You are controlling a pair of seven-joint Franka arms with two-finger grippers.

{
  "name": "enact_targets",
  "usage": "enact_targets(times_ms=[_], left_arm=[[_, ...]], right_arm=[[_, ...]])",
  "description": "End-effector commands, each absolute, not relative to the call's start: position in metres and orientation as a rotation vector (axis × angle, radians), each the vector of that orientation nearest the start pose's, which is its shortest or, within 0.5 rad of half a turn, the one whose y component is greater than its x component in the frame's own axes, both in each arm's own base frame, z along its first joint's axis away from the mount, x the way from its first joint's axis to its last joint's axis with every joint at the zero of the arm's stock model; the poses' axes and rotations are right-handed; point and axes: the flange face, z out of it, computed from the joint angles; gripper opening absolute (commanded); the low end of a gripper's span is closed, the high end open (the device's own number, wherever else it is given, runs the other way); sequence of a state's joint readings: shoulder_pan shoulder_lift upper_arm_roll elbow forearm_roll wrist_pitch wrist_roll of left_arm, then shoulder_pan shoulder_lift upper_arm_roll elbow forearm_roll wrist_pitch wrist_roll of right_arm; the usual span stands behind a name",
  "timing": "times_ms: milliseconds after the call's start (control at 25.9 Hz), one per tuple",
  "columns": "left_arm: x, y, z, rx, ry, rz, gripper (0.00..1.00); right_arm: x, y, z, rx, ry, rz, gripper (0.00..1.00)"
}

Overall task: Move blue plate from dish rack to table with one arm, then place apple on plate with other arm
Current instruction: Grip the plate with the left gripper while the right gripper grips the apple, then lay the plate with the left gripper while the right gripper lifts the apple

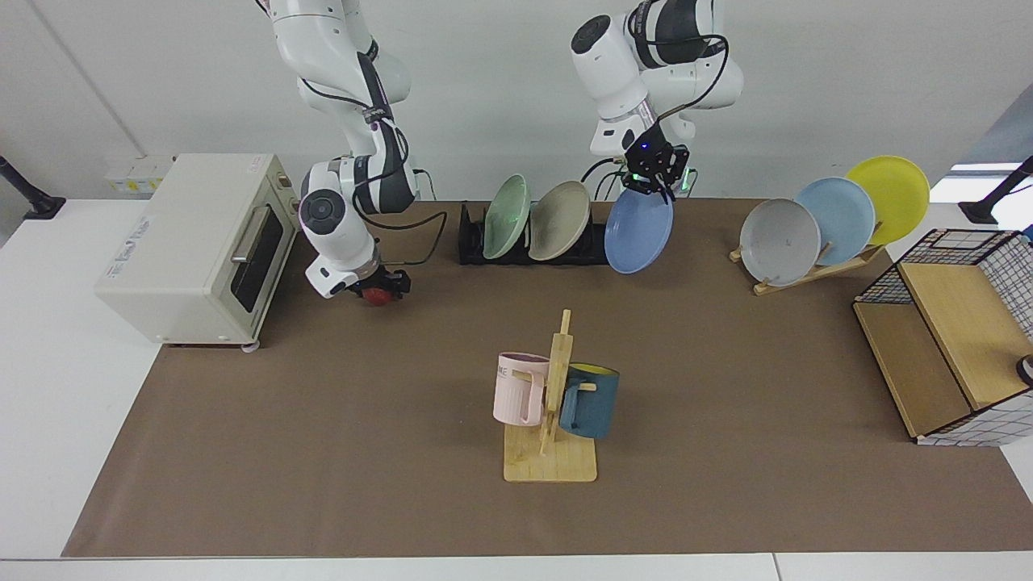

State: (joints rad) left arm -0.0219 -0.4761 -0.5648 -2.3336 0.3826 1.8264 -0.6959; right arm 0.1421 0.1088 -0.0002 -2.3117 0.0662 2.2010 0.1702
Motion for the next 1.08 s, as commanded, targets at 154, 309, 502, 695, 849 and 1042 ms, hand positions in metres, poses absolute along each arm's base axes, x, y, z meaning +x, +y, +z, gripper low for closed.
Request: enact_targets(times_ms=[154, 309, 502, 695, 849, 1042], left_arm=[[0.492, -0.199, 0.506, -2.751, -0.467, -0.295, 0.0], [0.49, -0.214, 0.492, -3.05, -0.701, -0.196, 0.0], [0.489, -0.222, 0.459, -3.255, -0.882, -0.052, 0.0], [0.484, -0.263, 0.39, -3.304, -0.885, 0.007, 0.0], [0.485, -0.272, 0.367, -3.315, -0.885, 0.013, 0.0], [0.476, -0.275, 0.347, -3.321, -0.838, 0.003, 0.0]], right_arm=[[0.506, 0.075, 0.297, -3.099, 0.048, 0.266, 0.0], [0.523, 0.071, 0.334, -3.092, 0.04, 0.242, 0.0], [0.542, 0.071, 0.374, -3.082, 0.045, 0.259, 0.0], [0.555, 0.061, 0.408, -3.073, 0.072, 0.233, 0.0], [0.558, 0.06, 0.426, -3.072, 0.073, 0.214, 0.0], [0.557, 0.062, 0.447, -3.071, 0.066, 0.198, 0.0]])
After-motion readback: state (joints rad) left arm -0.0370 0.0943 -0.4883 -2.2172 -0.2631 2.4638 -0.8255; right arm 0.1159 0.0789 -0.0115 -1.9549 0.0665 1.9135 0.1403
